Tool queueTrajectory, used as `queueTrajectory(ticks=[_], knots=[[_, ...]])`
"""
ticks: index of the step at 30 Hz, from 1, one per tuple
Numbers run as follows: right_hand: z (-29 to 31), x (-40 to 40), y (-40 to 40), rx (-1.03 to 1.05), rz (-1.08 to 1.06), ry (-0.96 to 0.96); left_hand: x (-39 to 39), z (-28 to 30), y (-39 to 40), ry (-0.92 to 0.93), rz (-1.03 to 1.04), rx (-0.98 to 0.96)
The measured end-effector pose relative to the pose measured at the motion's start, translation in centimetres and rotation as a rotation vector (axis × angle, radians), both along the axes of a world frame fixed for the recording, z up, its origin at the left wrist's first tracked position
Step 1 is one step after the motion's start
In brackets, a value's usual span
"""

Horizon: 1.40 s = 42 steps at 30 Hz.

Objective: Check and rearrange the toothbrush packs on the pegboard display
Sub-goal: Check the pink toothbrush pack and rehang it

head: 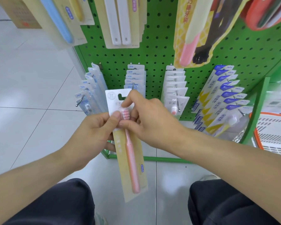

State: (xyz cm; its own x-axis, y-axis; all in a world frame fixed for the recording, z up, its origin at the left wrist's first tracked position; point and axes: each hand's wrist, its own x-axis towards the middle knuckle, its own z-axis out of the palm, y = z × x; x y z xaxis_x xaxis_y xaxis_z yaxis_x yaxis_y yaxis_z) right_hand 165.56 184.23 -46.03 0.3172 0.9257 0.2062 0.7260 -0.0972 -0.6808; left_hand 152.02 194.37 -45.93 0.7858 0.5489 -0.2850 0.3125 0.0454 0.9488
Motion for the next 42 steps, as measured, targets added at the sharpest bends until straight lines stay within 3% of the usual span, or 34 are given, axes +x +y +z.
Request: queueTrajectory(ticks=[6,11,17,19,24,31,36,42], knots=[[-0.2,-1.0,0.5,0.054,-0.071,0.051,0.2,-0.4,0.2,-0.051,0.129,0.001],[0.5,-1.1,1.1,0.071,-0.154,0.207,0.3,0.2,0.4,-0.123,0.212,0.006],[1.9,-1.1,1.1,0.107,-0.23,0.117,0.0,1.4,1.4,-0.2,0.257,0.08],[2.0,-1.1,1.2,0.079,-0.236,0.215,-0.1,1.6,1.6,-0.199,0.245,0.075],[2.0,-0.4,1.3,-0.273,-0.086,0.637,-0.5,1.2,2.2,-0.181,0.164,0.0],[1.5,0.2,0.9,-0.151,0.014,0.551,-1.2,1.2,2.3,-0.237,0.074,-0.076],[1.4,1.3,1.0,-0.184,0.074,0.55,-1.6,1.5,2.4,-0.269,0.114,0.001],[1.2,1.7,0.9,-0.1,-0.012,0.518,-1.7,1.0,1.8,-0.131,0.029,0.002]])
